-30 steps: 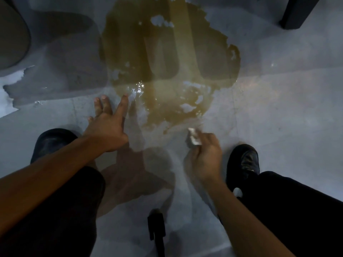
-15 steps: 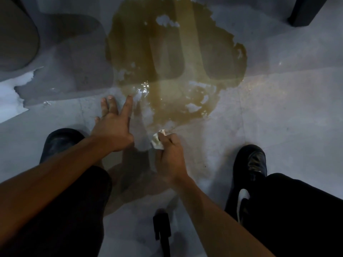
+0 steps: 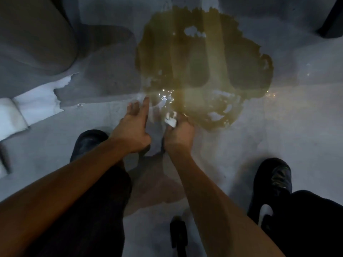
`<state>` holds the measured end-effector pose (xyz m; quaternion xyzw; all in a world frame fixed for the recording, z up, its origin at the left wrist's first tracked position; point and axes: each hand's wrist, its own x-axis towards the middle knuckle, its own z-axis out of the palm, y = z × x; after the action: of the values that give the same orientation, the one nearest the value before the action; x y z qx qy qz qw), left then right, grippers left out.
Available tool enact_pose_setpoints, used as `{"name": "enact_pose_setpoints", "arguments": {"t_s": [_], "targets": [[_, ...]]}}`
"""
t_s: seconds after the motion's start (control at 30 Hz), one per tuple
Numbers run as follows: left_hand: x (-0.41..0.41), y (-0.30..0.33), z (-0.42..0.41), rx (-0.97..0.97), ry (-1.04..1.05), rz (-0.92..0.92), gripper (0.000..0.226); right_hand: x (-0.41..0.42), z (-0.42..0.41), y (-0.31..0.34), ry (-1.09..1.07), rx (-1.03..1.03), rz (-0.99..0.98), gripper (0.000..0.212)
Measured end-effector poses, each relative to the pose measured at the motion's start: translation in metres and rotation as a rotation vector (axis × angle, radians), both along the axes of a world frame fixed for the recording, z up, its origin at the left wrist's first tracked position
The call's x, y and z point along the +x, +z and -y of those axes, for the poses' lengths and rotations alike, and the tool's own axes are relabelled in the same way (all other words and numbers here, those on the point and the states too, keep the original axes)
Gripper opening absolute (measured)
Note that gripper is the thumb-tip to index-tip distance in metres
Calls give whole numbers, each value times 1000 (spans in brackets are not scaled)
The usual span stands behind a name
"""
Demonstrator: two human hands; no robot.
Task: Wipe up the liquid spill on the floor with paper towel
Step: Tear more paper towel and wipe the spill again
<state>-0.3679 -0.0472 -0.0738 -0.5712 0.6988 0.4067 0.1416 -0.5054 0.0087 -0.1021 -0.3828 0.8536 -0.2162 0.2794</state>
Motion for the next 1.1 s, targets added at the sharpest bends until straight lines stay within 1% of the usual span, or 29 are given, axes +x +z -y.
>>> {"name": "enact_pose_setpoints", "arguments": {"t_s": [0.07,0.1,0.17,0.23,0.3,0.4,0.43,0.47,0.5,0.53,0.6,0.63,0.67,0.7,0.77,0.87,0.9,0.93,1.0,1.07,1.1], "targets": [[9,1,3,-63,67,-77,118,15,39,1,22,-42,57,20],[14,2,4,-97,100,-110,113,18,57,3,-12,-71,97,18],[22,3,4,-180,155,-147,102,15,85,10,-113,-103,182,22],[29,4,6,-272,214,-173,88,5,98,20,-134,-139,221,24],[36,1,9,-357,265,-178,76,-9,101,29,-76,-182,148,28],[49,-3,14,-461,297,-194,61,-21,110,29,61,-255,-105,36],[52,-3,16,-478,309,-200,59,-18,117,26,143,-278,-118,34],[54,-3,17,-480,322,-203,58,-12,124,21,278,-270,-96,33],[56,-2,19,-479,334,-204,59,-5,130,15,459,-227,-77,33],[58,-2,20,-478,341,-204,59,2,131,12,653,-132,-94,36],[62,-4,21,-482,340,-194,60,6,122,5,946,-21,-204,42],[65,-5,22,-483,333,-187,60,-1,115,1,1011,6,-228,41],[67,-6,23,-478,329,-186,61,-12,106,2,1018,36,-228,37],[68,-6,24,-467,328,-189,61,-26,97,3,992,48,-210,33],[68,-6,28,-461,312,-201,62,-54,85,12,849,-20,-167,31],[68,-2,38,-475,316,-236,62,-79,88,29,506,-183,-85,26],[68,0,44,-479,330,-248,60,-81,94,35,383,-208,-3,26],[69,3,50,-485,351,-257,57,-78,102,40,241,-202,147,28],[72,8,62,-500,419,-289,51,-65,118,50,-20,-196,519,29],[75,16,72,-511,525,-325,45,-47,132,64,-195,-234,874,28],[78,19,76,-509,574,-327,43,-38,137,71,-252,-253,1014,29]]}}
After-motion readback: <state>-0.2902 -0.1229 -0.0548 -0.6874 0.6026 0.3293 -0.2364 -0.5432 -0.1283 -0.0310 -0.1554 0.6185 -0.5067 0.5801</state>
